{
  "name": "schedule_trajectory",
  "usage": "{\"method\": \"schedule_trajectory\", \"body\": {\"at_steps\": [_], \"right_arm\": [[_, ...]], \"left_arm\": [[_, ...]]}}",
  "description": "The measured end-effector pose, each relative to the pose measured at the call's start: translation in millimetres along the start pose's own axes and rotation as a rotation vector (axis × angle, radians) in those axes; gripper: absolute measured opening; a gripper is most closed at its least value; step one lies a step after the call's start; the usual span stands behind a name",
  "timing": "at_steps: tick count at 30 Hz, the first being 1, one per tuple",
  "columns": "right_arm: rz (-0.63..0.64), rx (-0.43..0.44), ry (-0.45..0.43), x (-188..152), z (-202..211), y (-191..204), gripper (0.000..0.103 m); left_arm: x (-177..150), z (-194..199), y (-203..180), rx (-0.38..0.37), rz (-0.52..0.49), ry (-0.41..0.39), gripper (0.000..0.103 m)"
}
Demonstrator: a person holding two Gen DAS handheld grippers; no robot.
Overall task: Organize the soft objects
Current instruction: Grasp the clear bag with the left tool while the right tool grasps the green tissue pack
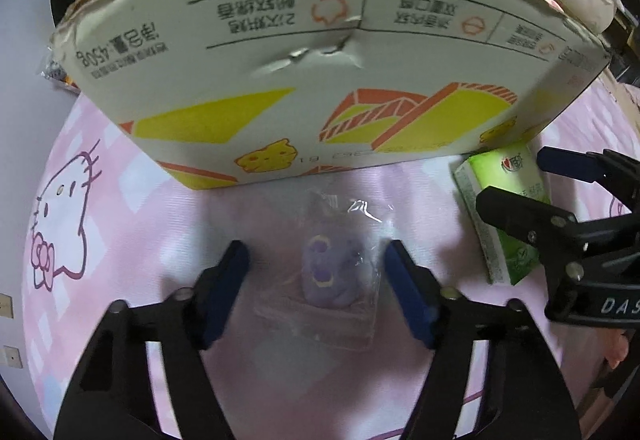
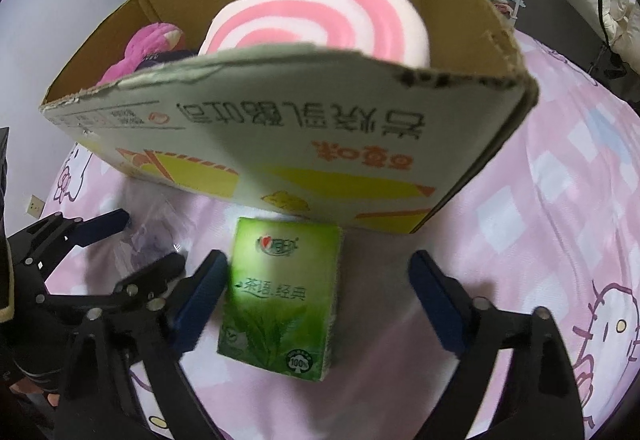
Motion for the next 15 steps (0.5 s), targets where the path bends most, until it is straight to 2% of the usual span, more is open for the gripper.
{"method": "schedule_trajectory", "body": {"at_steps": [2, 6, 11, 15], "right_arm": [[0.002, 0.009, 0.007, -2.1, -3.7, 3.6, 0.080], [0.017, 0.031, 0.022, -8.8, -2.3, 11.4, 0.060], [0.039, 0.026, 0.017, -16.0, 0.2, 18.0, 0.057], [0.052, 0.027, -0.046, -16.7, 15.2, 22.3, 0.057]], "left_arm": [[-1.8, 2.1, -1.2, -0.011, -0.006, -0.001, 0.053], [-8.5, 6.1, -1.4, -0.010, -0.009, -0.001, 0.048], [-19.4, 14.1, 4.0, -0.020, 0.019, -0.004, 0.046], [-25.5, 26.7, 6.6, -0.020, 0.038, -0.016, 0.045]]}}
Point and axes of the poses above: each gripper's, at about its wrist camera, not at the fingertips, and z roughly against the way its jaws point, y to its left, x to its top, the point moved 4 cm from there along -z, roughly the way its jaws point, and after that the axes turned 10 degrees about y, right-handed, at the moved point
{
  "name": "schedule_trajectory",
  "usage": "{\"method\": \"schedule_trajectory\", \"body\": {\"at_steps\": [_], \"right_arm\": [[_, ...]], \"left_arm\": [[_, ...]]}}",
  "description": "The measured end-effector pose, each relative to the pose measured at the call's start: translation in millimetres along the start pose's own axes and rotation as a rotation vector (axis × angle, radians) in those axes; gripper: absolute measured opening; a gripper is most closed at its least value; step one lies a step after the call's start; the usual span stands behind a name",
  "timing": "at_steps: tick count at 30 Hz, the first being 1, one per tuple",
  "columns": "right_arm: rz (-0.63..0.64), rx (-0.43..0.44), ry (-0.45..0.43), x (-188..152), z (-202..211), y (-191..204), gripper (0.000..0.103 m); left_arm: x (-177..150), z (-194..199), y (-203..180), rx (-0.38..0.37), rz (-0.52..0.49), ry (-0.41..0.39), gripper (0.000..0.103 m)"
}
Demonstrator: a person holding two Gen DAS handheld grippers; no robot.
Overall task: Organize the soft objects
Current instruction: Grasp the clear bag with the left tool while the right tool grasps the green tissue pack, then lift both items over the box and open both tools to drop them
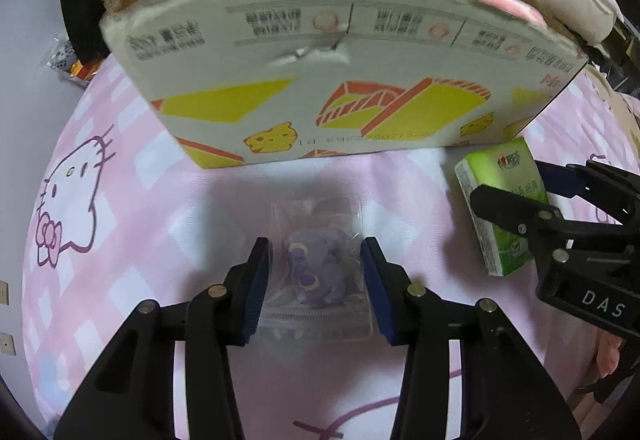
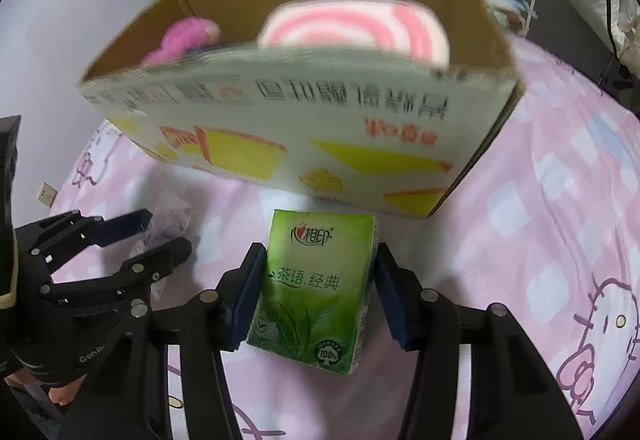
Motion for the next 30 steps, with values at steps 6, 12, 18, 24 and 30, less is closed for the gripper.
{"method": "schedule_trajectory", "body": {"at_steps": [6, 12, 18, 24, 30], "right_arm": [[0.011, 0.008, -0.119, 1.5, 33.9, 5.1, 0.057], [0.003, 0.065, -0.268, 4.4, 75.8, 5.6, 0.057], [0.012, 0.080, -0.386, 5.8, 114.9, 5.9, 0.057], [0.030, 0.100, -0.473, 16.5, 144.2, 12.7, 0.057], [0.075, 0.081, -0.567, 40.8, 182.0, 18.8, 0.057]], "left_arm": [[-5.1, 38.8, -7.0, 0.017, 0.007, -0.095, 0.044], [-13.1, 94.9, -22.5, 0.037, -0.034, -0.266, 0.044], [-3.3, 149.1, -27.7, 0.092, -0.028, -0.436, 0.044], [6.7, 200.8, -22.2, 0.139, -0.027, -0.587, 0.044], [26.0, 239.5, -19.8, 0.149, -0.047, -0.684, 0.044]]}}
Point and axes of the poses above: each gripper's, at about its wrist camera, not at the fingertips, and z roughly against the way its jaws point, y to its left, x to its top, the point moved 4 cm from there along -z, roughly the way its jaws point, and after that the axes turned 10 degrees about y, right-handed, at the moved point
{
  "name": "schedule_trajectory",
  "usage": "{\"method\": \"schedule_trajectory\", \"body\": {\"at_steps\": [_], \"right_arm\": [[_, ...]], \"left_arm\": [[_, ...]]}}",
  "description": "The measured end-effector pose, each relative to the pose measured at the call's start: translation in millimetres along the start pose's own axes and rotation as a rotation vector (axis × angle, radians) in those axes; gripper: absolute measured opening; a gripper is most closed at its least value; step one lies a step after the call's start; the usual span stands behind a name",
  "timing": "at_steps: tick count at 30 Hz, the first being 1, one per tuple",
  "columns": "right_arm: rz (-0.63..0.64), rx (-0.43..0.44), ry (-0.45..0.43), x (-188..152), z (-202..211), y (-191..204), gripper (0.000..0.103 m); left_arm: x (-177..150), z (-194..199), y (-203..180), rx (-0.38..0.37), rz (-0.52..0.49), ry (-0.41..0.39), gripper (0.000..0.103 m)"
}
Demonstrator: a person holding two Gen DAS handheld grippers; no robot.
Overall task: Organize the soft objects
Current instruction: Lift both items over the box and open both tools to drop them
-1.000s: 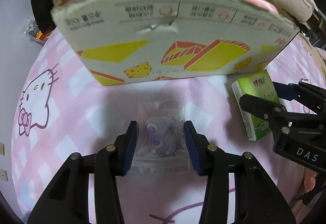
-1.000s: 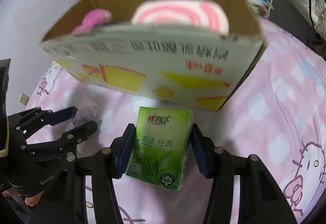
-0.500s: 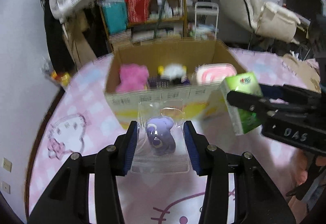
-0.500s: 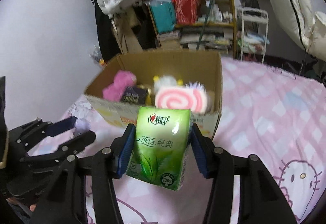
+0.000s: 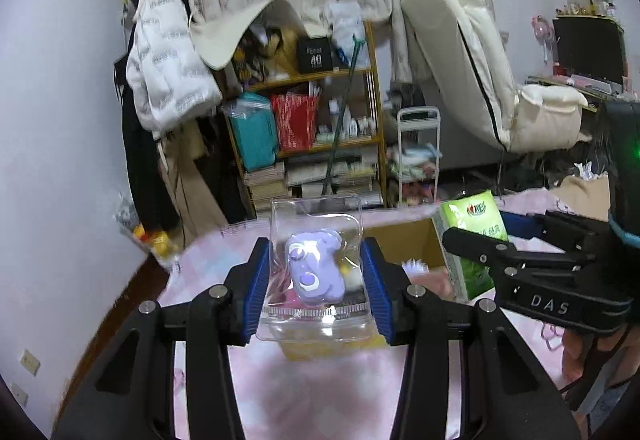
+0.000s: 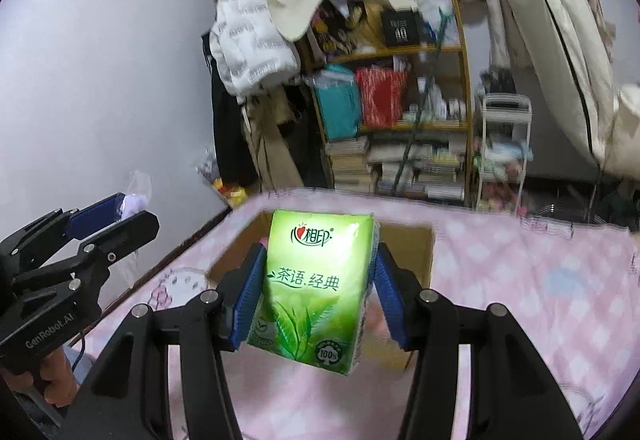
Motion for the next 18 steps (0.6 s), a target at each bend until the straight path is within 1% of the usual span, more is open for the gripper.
{"method": "schedule_trajectory", "body": {"at_steps": [4, 7, 11, 15, 18], "right_arm": [[0.001, -0.004, -0.055, 32.3, 5.9, -4.6, 0.057], [0.002, 0.004, -0.086, 50.2, 4.3, -7.7, 0.057], [0.016, 0.000, -0.095, 58.8, -9.1, -10.6, 0.057], [0.022, 0.004, -0.075, 52.8, -30.4, -12.9, 0.057], [0.018, 0.015, -0.052, 46.6, -44.3, -14.2, 0.057]], "left_arm": [[26.3, -3.2, 4.5, 0.017, -0.009, -0.063, 0.044], [32.7, -14.3, 5.4, 0.016, -0.015, -0.097, 0.044], [30.2, -39.7, 9.7, 0.020, 0.005, -0.089, 0.044], [25.4, -61.9, 8.8, -0.005, 0.031, -0.064, 0.045], [18.8, -74.6, 6.2, -0.017, 0.033, -0.042, 0.045]]}}
Point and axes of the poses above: each gripper's, at about its wrist camera, not at the fingertips, and z roughly against the way its jaws point, y to its left, x to its top, the point moved 4 cm from there along -z, roughly the way its jaws point, and after that the axes turned 10 degrees about y, right-handed, at the moved point
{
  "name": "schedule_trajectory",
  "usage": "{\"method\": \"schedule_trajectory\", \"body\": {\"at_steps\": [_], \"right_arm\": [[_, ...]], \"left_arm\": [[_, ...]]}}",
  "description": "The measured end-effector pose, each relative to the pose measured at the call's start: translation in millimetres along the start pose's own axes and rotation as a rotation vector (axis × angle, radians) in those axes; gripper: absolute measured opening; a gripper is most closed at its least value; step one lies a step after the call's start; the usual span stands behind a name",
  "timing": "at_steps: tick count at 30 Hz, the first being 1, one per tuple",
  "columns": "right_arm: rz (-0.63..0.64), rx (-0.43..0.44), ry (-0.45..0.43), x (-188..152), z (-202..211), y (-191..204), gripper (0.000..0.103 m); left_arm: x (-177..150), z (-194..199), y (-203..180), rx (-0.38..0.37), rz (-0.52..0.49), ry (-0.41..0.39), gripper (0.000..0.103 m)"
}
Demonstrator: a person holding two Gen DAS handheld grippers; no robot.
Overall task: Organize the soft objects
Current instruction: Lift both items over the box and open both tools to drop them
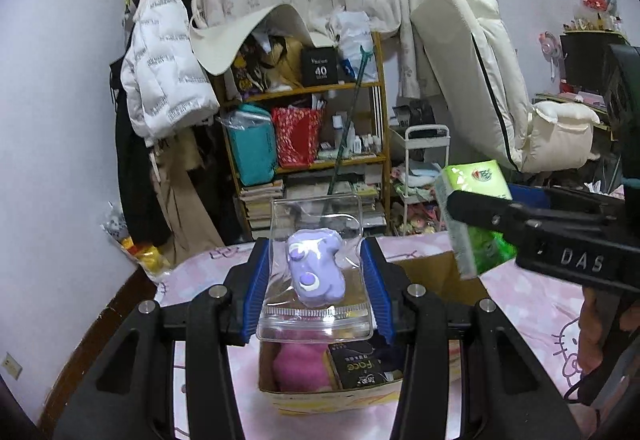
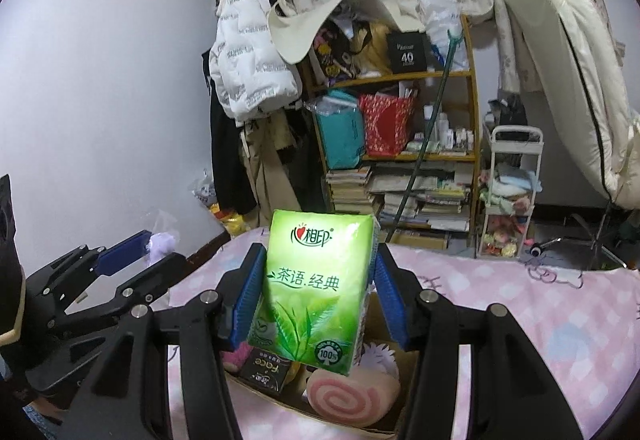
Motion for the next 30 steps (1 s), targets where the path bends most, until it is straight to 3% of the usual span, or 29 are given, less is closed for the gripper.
{"method": "schedule_trajectory", "body": {"at_steps": [7, 19, 21, 25, 26, 30], "right_arm": [[-0.013, 0.013, 0.042, -13.3, -27.1, -7.5, 0.057], [-0.066, 0.039, 0.137, -29.1, -58.8, -27.2, 0.060], [-0.071, 0.042, 0.148, -30.4, -61.8, -28.3, 0.060], [-0.061, 0.044, 0.149, -28.9, -59.2, -26.9, 0.067], [-0.060, 0.042, 0.147, -27.8, -58.3, -26.3, 0.072], [-0.063, 0.040, 0.138, -25.3, -48.2, -26.9, 0.075]], "left_arm": [[-15.3, -27.0, -5.1, -0.011, -0.017, 0.051, 0.045], [-33.0, -65.8, 11.7, -0.023, 0.046, 0.139, 0.048], [-35.7, -65.5, 13.6, -0.008, 0.050, 0.129, 0.063], [-36.0, -61.4, 14.4, 0.015, 0.032, 0.134, 0.066], [-36.0, -58.8, 14.9, 0.015, 0.037, 0.134, 0.069], [-33.8, -40.0, 14.8, 0.010, 0.032, 0.109, 0.082]]}}
Point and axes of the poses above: each gripper's, at about its wrist camera, not at the fingertips, and z roughly against the way its jaws point, y to its left, x to its top, the point moved 4 cm from there along -z, roughly the way its jaws point, and after that the axes turned 10 degrees about y, right-handed, at the moved point
